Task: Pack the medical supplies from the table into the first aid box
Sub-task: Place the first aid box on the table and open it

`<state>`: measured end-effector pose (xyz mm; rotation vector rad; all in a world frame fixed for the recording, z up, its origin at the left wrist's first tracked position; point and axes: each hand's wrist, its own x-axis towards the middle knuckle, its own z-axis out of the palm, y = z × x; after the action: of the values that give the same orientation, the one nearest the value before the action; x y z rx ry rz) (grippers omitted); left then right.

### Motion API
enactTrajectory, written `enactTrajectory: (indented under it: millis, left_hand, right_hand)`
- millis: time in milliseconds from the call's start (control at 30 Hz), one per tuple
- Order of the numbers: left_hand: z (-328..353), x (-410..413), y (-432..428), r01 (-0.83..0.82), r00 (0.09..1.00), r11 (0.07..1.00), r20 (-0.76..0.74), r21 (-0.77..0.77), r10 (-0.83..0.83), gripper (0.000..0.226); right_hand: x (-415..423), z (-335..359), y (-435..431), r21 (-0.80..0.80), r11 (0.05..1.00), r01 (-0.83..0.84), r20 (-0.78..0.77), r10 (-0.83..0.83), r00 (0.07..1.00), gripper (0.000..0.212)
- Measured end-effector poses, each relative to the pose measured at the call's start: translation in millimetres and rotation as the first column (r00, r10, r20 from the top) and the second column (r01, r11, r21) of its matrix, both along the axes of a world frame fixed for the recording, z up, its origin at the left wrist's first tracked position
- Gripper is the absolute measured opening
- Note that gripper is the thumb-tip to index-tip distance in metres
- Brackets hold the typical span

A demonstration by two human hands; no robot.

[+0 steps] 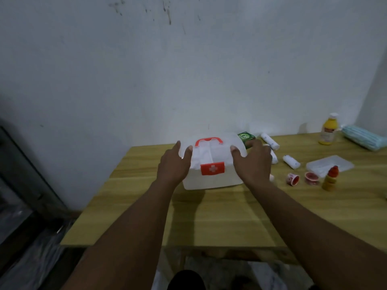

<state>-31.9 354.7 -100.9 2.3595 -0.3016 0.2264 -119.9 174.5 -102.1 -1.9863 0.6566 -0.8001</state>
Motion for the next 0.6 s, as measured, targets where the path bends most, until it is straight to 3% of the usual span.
enactTrajectory:
  millis: [67, 100, 167, 200, 267, 500, 600]
  left_hand:
    - [-2.1, 1.0, -1.2, -0.013, 1.0, 0.999, -0.025, -0.038, 0.012, 0.072]
    - [-3.0, 2.2, -0.9, -0.012, 0.999, 0.998, -0.044, -0.062, 0.009, 0.074]
    - [-3.8, 3.0, 0.9, -0.004, 0.997, 0.995, -0.082, -0.1, -0.004, 0.079]
    - [-3.4, 3.3, 1.7, -0.002, 0.996, 0.995, -0.089, -0.1, -0.007, 0.08]
    - [-0.4, 4.3, 3.3, -0.01, 0.995, 0.997, -0.095, -0.071, 0.003, 0.078]
    - [6.6, 6.5, 2.3, 0.015, 0.991, 0.999, -0.135, -0.032, -0.019, 0.075]
    - [5.8, 4.8, 2.0, 0.02, 0.99, 0.998, -0.136, -0.052, -0.027, 0.075]
  right_hand:
    - [-5.4, -0.8, 20.1, 0.281, 0.954, 0.103, 0.012, -0.111, 0.994, 0.052]
    - [-5.7, -1.7, 30.9, 0.466, 0.879, 0.101, -0.007, -0.11, 0.994, 0.058]
    - [-2.4, -4.0, 51.3, 0.775, 0.629, 0.06, -0.012, -0.08, 0.997, 0.073]
    - [1.0, -5.1, 59.8, 0.851, 0.523, 0.047, -0.004, -0.084, 0.996, 0.078]
    - [10.4, -7.4, 70.0, 0.898, 0.438, 0.036, 0.012, -0.105, 0.994, 0.08]
    - [12.0, -17.9, 66.3, 0.886, 0.461, -0.042, 0.078, -0.059, 0.995, 0.057]
    - [11.2, -10.7, 66.5, 0.901, 0.426, -0.079, 0.126, -0.083, 0.989, 0.046]
